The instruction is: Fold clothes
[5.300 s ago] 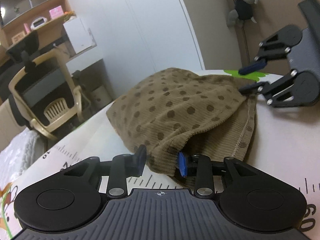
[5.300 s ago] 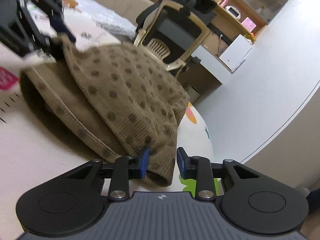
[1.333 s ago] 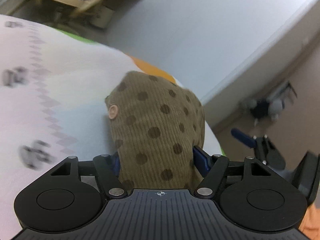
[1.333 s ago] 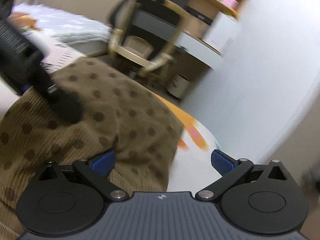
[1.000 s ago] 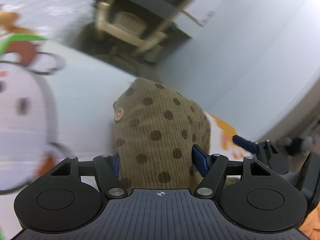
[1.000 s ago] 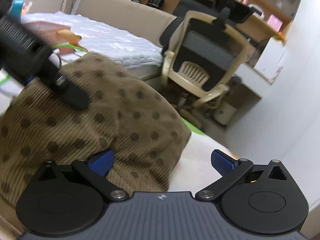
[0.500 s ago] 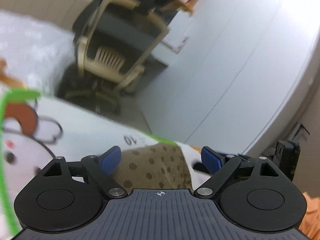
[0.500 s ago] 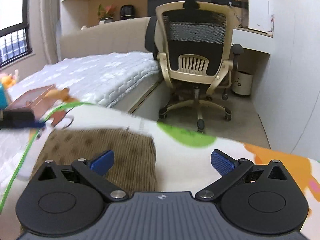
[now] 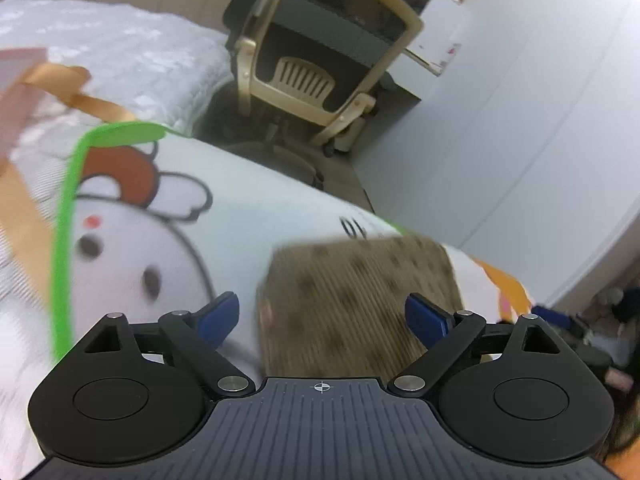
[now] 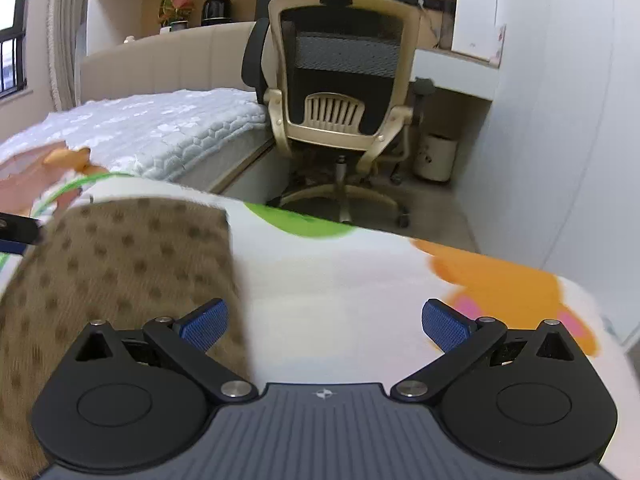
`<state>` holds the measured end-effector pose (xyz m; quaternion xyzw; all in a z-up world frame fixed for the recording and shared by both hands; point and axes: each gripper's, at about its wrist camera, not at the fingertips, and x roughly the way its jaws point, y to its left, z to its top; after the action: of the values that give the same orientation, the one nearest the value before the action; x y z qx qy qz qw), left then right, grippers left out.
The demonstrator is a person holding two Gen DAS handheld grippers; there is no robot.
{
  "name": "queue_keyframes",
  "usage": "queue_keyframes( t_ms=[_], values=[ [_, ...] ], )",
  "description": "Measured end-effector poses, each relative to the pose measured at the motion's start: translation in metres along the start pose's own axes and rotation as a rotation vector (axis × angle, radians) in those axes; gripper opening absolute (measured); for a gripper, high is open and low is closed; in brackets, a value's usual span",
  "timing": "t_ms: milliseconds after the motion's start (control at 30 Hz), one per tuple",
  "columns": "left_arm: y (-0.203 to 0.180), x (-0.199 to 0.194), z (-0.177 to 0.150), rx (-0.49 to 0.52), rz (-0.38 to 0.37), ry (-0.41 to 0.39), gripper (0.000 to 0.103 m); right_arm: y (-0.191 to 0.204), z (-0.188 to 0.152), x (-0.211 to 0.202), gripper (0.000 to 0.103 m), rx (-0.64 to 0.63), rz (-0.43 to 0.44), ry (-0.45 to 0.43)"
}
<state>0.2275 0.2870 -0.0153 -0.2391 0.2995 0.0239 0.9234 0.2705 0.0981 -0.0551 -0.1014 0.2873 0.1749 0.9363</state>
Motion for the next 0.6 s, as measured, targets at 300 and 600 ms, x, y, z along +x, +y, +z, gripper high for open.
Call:
queue_keyframes(
  t_ms=[300,600],
  values=[
    [-0.063,-0.042,-0.080,0.318,0.039,0.085,0.099,0.035,-0.024,0.012,0.103,0.049,0.077,0.134],
    [-0.026,-0.065,-0.071,0.304,0.059,0.091,0.099,0.040,-0.027,-0.032,0.103,0.029,0.166,0.160]
  ],
)
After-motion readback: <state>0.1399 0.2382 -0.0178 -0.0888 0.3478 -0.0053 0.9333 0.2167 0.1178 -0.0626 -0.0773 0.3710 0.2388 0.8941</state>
